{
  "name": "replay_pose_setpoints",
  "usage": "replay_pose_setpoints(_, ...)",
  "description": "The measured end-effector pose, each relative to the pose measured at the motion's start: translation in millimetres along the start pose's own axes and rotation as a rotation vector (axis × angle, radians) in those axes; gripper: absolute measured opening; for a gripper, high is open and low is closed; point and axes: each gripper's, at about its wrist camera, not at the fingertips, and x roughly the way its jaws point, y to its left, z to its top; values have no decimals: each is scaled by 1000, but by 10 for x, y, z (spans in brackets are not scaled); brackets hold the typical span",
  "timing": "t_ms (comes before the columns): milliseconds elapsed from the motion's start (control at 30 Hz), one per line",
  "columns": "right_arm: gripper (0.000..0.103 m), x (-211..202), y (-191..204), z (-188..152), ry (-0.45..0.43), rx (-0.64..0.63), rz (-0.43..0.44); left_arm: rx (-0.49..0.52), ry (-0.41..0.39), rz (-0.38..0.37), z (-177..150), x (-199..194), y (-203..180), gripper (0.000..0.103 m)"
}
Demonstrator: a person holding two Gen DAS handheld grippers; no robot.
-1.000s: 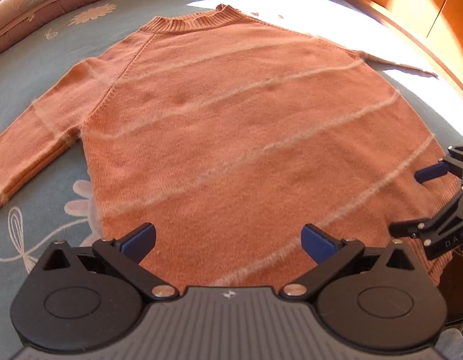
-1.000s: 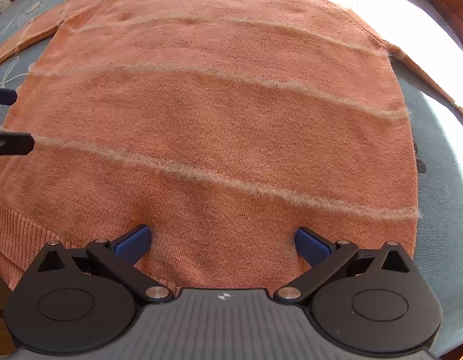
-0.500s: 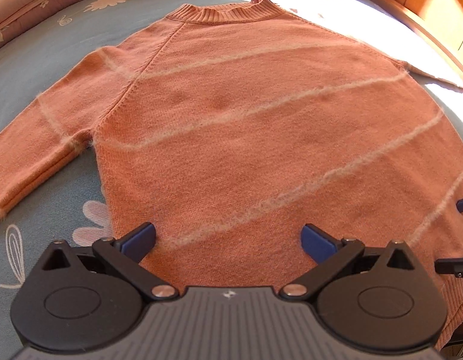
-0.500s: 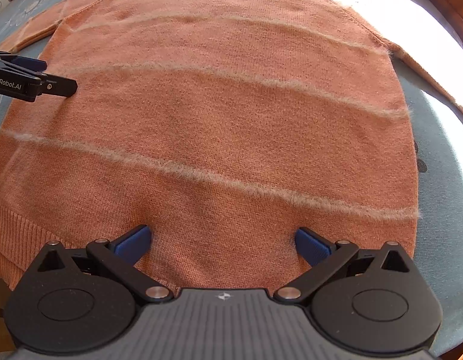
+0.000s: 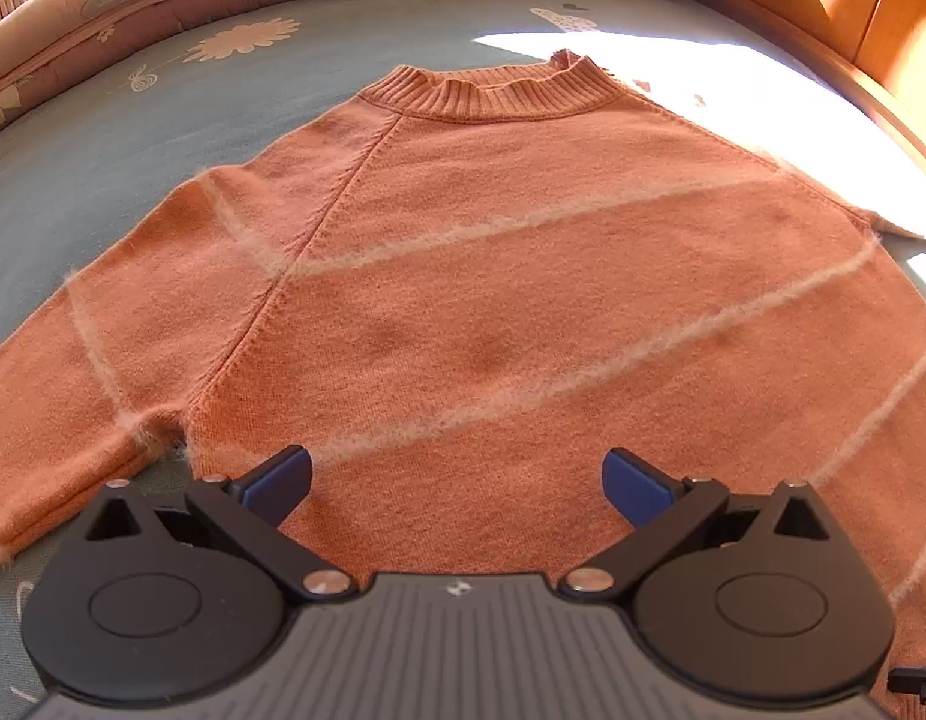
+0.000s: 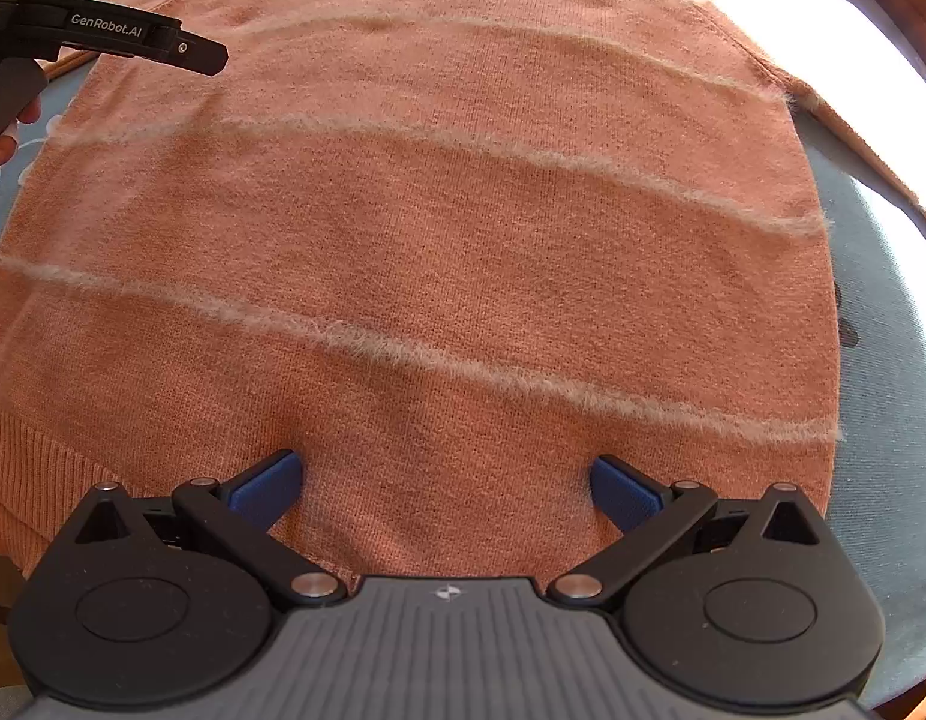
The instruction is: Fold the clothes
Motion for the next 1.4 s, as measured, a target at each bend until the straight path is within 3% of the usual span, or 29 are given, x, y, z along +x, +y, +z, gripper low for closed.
replay_pose_setpoints(267,103,50,-6,60,-14,9,-5,9,3,2,-149,-163,121,102)
replay_pose_setpoints(400,103,75,8,60,-23,23,-11,41,-7,-123,-213,-366,-142,102)
replay_pose_setpoints(533,103,100,31,41,-34,29,-16,146,-9,-207,-370,-457,-568,102)
replay_pose_setpoints(733,103,154,28,87,-29,29,-15,254,63,-280,-652,-453,-894,102)
replay_pose_setpoints(833,103,180,31,96,-36,31,-17,308,71,-275,-722,-435,-924,102)
replay_pose_setpoints(1133,103,144,-2,-241,-42,47,-21,260,89,-299,-633,-392,-838,102)
replay_pose_setpoints(1400,103,-107,-65,-530,-10,194,-4,196,124,-372,-526,-357,-695,102)
